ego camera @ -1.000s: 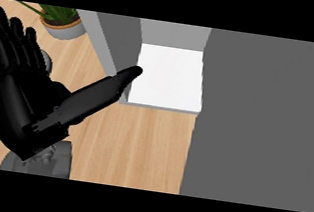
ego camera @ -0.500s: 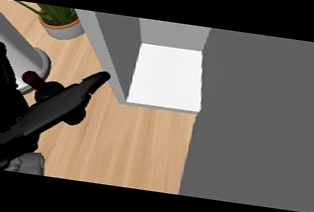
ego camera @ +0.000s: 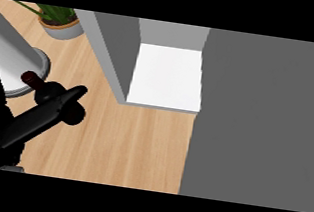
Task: Pick up the wine, place it into the cabinet and close the cabinet
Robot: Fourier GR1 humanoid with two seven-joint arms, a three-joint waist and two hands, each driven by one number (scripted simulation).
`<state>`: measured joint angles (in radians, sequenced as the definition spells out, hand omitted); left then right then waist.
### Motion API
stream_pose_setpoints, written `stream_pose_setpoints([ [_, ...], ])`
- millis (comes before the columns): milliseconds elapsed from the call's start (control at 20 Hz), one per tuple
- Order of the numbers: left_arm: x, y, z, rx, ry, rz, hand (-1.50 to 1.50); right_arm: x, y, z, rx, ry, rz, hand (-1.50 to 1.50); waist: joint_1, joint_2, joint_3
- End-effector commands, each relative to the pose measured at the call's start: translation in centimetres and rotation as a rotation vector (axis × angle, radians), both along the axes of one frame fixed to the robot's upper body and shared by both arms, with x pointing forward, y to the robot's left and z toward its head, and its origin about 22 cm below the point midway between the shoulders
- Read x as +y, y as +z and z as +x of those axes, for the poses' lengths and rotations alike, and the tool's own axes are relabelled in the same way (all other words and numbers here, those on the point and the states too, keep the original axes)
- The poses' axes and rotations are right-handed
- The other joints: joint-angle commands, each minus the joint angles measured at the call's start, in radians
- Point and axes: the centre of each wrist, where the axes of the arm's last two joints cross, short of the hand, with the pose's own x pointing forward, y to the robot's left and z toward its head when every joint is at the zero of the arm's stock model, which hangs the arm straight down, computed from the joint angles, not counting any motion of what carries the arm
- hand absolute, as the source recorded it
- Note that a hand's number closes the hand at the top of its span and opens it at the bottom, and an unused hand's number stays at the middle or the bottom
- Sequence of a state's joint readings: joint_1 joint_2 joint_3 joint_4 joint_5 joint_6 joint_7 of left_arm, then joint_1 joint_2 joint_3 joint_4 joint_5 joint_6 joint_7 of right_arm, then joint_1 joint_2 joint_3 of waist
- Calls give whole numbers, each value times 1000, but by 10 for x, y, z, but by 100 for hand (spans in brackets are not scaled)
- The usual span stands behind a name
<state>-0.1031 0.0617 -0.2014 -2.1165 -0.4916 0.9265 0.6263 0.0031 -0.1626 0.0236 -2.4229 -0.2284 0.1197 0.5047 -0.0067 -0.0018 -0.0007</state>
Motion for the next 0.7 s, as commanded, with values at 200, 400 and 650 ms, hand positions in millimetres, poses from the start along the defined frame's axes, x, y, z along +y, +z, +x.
stream_pose_setpoints([
  [200,10,-42,5,48,-8,-31,-150,-3,21,-31,-47,48,30,-150,-2,1,-1],
  [400,36,-54,2,41,5,-41,-150,2,22,-28,-56,40,39,-150,4,0,-1],
  [650,33,-95,13,56,62,-22,-150,-1,18,-28,-49,54,30,-150,-1,1,-1],
])
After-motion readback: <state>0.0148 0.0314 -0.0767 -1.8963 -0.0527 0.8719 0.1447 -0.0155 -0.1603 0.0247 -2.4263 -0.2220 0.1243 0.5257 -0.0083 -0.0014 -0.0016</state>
